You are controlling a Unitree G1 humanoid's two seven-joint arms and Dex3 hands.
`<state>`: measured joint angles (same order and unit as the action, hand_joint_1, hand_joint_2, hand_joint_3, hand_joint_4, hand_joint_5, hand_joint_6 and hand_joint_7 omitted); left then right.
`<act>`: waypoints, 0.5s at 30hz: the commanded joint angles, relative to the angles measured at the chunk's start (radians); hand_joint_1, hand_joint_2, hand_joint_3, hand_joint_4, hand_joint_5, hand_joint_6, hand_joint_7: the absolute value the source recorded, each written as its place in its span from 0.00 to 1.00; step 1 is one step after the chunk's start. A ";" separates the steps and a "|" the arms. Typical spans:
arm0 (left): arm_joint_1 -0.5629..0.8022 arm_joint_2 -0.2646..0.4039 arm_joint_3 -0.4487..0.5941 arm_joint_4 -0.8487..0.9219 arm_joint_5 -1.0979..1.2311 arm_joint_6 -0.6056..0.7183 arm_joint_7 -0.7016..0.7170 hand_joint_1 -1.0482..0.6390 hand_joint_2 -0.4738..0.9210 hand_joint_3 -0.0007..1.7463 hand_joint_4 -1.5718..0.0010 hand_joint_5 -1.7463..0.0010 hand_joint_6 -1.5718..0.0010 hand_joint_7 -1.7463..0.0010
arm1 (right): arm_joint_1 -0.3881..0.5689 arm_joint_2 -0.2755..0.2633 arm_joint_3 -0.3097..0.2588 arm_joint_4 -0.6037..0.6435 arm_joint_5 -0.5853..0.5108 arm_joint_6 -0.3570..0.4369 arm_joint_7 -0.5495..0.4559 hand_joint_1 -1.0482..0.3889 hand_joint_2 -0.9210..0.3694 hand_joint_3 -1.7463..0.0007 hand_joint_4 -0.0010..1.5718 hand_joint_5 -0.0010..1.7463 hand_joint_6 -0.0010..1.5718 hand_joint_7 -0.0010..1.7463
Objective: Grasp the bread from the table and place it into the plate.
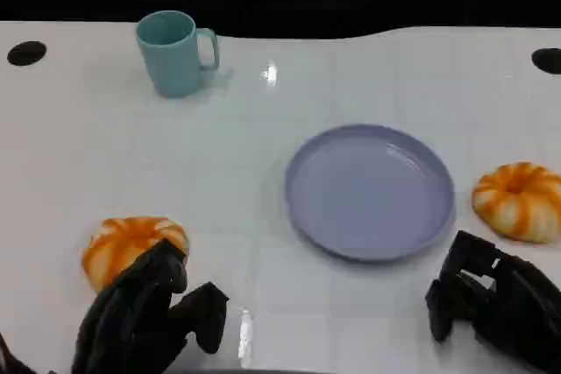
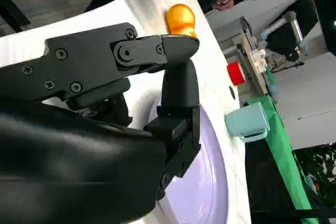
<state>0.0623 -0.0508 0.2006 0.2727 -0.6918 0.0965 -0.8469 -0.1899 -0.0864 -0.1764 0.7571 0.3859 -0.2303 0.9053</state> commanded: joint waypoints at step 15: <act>-0.021 0.020 0.004 0.036 0.038 -0.012 -0.013 0.18 1.00 0.07 0.44 0.00 0.49 0.21 | -0.004 -0.015 -0.001 0.011 -0.007 0.005 -0.002 0.31 0.00 0.87 0.47 0.99 0.41 0.88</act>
<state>0.0544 -0.0480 0.1998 0.2999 -0.6534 0.0924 -0.8470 -0.1920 -0.0867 -0.1760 0.7610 0.3858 -0.2327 0.9066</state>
